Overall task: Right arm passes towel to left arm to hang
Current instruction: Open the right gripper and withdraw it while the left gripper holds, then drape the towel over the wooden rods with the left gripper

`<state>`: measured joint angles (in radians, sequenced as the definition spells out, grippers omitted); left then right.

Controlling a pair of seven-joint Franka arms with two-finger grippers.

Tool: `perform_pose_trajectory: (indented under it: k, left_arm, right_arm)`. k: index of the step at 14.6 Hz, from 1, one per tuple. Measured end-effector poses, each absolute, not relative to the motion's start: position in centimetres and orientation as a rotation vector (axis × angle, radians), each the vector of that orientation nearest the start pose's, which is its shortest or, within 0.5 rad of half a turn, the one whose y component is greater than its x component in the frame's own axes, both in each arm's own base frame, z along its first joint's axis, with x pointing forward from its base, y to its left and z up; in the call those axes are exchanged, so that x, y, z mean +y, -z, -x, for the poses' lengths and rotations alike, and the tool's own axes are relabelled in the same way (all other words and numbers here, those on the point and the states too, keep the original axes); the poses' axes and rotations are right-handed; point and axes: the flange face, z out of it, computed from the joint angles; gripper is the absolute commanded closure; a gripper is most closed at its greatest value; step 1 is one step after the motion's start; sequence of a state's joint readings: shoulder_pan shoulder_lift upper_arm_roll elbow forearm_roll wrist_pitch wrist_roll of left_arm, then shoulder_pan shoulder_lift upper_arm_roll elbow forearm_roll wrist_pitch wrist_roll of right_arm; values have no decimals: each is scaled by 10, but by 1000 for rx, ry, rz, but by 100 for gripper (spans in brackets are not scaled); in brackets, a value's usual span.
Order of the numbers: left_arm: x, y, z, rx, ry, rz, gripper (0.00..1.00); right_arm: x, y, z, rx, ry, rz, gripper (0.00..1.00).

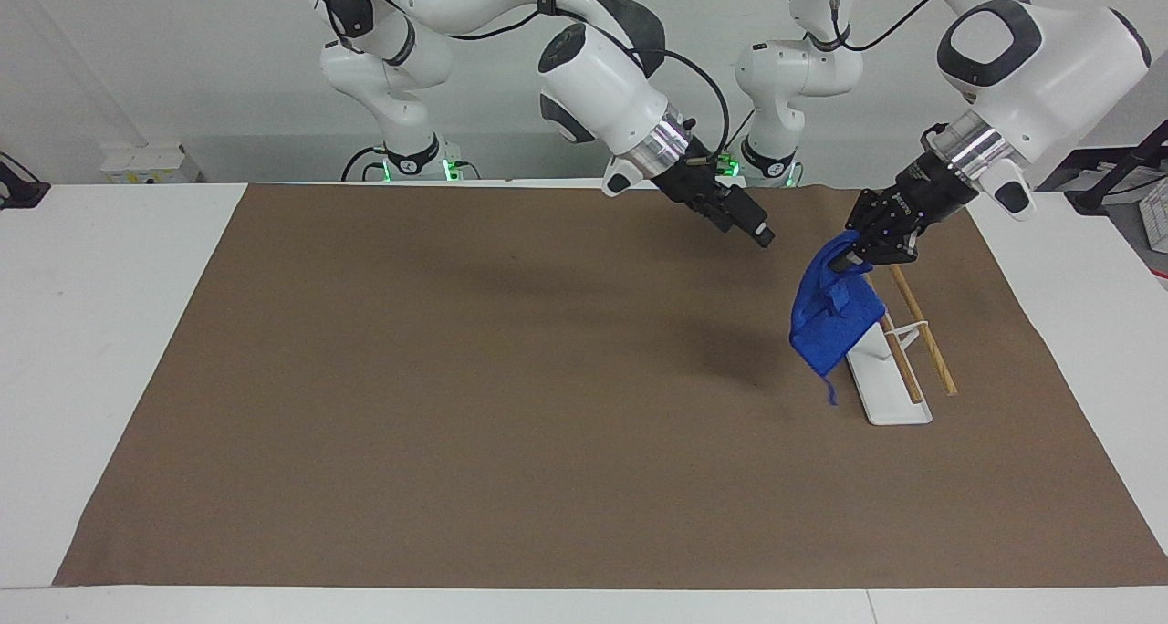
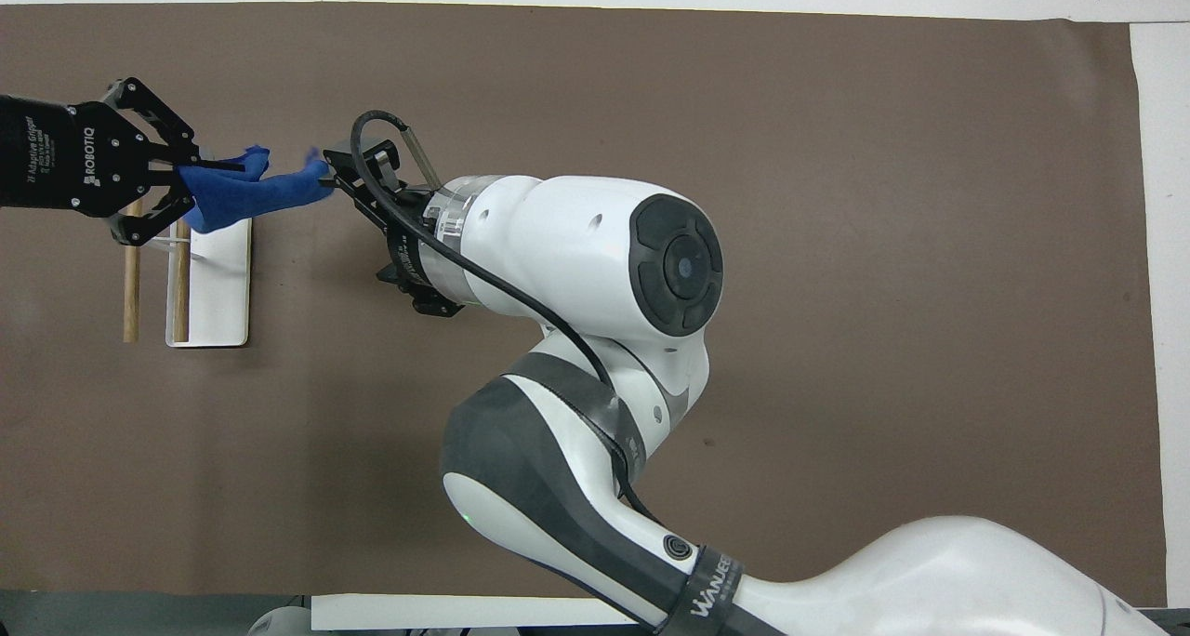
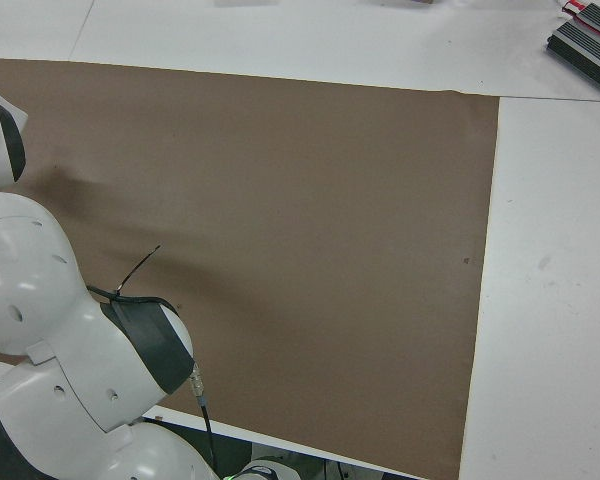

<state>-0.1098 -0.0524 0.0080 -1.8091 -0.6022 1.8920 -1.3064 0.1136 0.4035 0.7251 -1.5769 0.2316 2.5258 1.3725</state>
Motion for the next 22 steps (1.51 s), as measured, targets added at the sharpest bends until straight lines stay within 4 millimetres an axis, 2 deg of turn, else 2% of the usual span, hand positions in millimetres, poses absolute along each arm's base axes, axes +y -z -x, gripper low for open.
perform_pose_trajectory:
  k: [5, 7, 9, 12, 15, 18, 20, 22]
  left_arm:
    - [-97, -582, -558, 1630, 353, -2002, 100]
    - [-97, -582, -559, 1630, 350, -2000, 100]
    - [-89, -575, -561, 1624, 328, -2002, 100]
    - [-59, -555, -564, 1564, 266, -2044, 100]
    - [-29, -538, -565, 1514, 212, -2080, 100]
    - [-18, -511, -561, 1514, 171, -2092, 100]
    - [-20, -501, -560, 1522, 144, -2088, 100]
    - [-28, -500, -562, 1528, 83, -2070, 100]
  right_arm:
    - [386, -503, -552, 500, 68, 2758, 1]
    - [353, -503, -561, 387, 103, 2886, 1]
    - [305, -508, -573, 283, 89, 2998, 1]
    - [216, -526, -591, 240, 70, 3097, 1]
    - [127, -549, -597, 240, 43, 3154, 1]
    - [43, -569, -594, 179, 20, 3185, 1]
    - [4, -582, -585, 190, 2, 3173, 1]
    - [-17, -594, -575, 141, -7, 3162, 1]
